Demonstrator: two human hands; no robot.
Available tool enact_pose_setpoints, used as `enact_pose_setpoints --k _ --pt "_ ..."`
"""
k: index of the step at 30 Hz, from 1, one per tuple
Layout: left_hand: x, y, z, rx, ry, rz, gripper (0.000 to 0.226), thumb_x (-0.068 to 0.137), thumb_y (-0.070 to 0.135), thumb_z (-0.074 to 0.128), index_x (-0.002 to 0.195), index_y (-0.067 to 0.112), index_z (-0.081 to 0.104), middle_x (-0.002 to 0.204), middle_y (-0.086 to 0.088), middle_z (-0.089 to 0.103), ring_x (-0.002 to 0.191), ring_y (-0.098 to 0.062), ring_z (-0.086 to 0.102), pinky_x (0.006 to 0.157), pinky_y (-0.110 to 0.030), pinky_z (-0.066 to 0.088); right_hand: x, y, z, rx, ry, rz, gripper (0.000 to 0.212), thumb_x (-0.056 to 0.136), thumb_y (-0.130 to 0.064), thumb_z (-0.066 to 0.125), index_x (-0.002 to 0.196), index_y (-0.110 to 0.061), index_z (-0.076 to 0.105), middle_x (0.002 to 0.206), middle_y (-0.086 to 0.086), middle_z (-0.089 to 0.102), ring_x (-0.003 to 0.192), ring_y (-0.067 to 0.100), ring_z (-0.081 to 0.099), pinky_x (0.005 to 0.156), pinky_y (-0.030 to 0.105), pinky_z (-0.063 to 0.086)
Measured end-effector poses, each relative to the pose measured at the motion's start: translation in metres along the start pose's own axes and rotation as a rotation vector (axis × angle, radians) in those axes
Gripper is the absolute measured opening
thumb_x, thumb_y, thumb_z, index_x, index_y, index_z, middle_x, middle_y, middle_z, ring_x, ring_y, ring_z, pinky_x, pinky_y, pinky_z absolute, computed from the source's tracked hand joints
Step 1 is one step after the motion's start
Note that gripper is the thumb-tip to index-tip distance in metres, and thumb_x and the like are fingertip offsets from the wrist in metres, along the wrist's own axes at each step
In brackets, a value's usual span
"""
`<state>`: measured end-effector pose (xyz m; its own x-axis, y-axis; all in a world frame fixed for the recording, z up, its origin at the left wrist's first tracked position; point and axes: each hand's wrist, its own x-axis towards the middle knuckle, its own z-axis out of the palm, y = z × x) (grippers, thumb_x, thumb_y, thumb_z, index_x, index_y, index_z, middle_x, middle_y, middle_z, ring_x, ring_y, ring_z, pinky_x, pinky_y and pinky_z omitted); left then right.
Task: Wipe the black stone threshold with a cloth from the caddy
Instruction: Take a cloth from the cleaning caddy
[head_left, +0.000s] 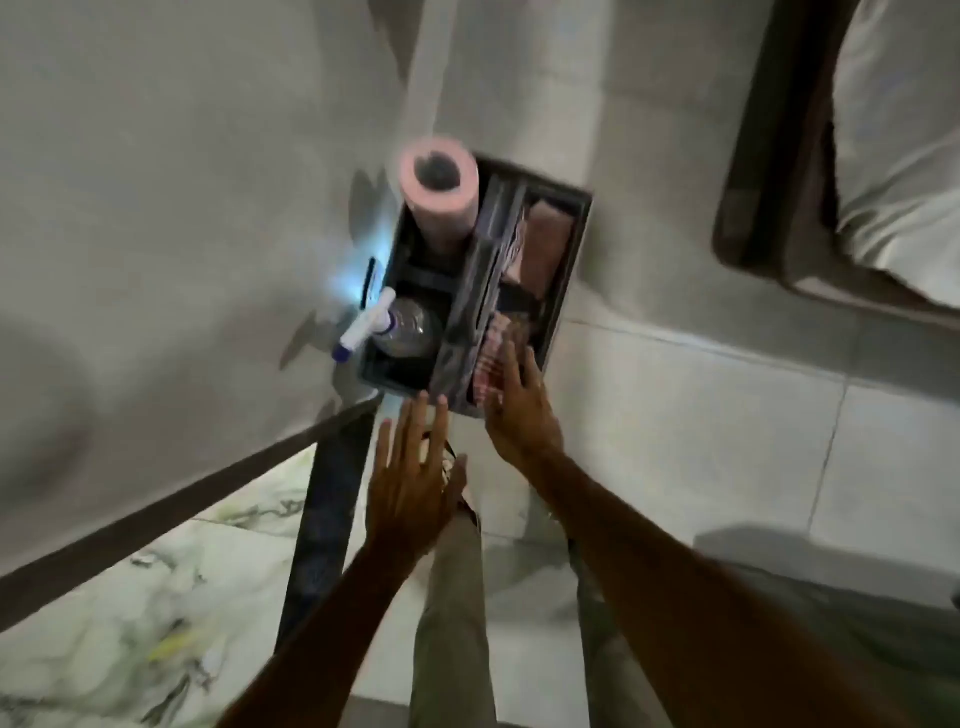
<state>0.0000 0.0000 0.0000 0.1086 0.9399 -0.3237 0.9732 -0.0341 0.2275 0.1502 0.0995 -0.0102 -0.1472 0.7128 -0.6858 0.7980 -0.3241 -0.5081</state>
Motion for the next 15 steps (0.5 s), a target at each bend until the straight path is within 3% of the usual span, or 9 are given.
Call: enact_pose_setpoints --k 2,4,8,12,15 --pt "0.011 -0.022 0.035 0.009 -0.041 -0.029 0.069 0.113 0.047 0.037 0.17 0.008 0.03 0.177 -0.021 0.03 0.165 -0.037 0.029 0.132 -0.061 0.031 0.04 0.01 0.029 -0.015 0.061 0.035 0.091 0.109 -0.021 0.063 0.174 -0.019 -0.001 0.184 0.012 -0.008 0.17 0.038 0.01 0.13 0.058 0.039" --pt "0.022 -0.041 0.059 0.011 -0.033 -0.028 0.072 0.113 0.049 0.039 0.172 0.01 0.025 0.179 -0.019 0.024 0.167 -0.035 0.023 0.135 -0.06 0.024 0.073 0.015 0.045 -0.002 0.086 0.105 0.088 0.11 -0.019 0.06 0.174 -0.02 0.001 0.184 0.012 -0.005 0.169 0.038 0.014 0.132 0.06 0.036" --pt "0.039 -0.051 0.087 -0.048 -0.02 -0.021 0.072 0.113 0.051 0.03 0.173 0.012 0.022 0.18 -0.019 0.023 0.168 -0.034 0.02 0.136 -0.059 0.019 0.109 0.029 0.066 -0.068 0.038 0.192 0.102 0.105 -0.023 0.07 0.174 -0.035 -0.004 0.183 0.015 -0.006 0.161 0.047 0.03 0.115 0.07 0.051" --pt "0.057 -0.06 0.1 -0.048 0.002 -0.039 0.071 0.113 0.048 0.034 0.172 0.011 0.022 0.18 -0.019 0.022 0.168 -0.033 0.019 0.137 -0.061 0.017 0.127 0.036 0.079 -0.207 0.092 0.172 0.112 0.1 -0.01 0.075 0.174 -0.027 -0.008 0.182 0.021 -0.01 0.152 0.048 0.046 0.105 0.062 0.061" --pt "0.065 -0.061 0.107 -0.029 0.043 -0.06 0.07 0.113 0.048 0.033 0.172 0.01 0.023 0.179 -0.02 0.025 0.168 -0.034 0.02 0.137 -0.062 0.016 0.132 0.038 0.085 -0.284 0.16 0.183 0.112 0.098 -0.011 0.078 0.175 -0.025 -0.003 0.182 0.024 -0.004 0.15 0.046 0.049 0.104 0.06 0.062"
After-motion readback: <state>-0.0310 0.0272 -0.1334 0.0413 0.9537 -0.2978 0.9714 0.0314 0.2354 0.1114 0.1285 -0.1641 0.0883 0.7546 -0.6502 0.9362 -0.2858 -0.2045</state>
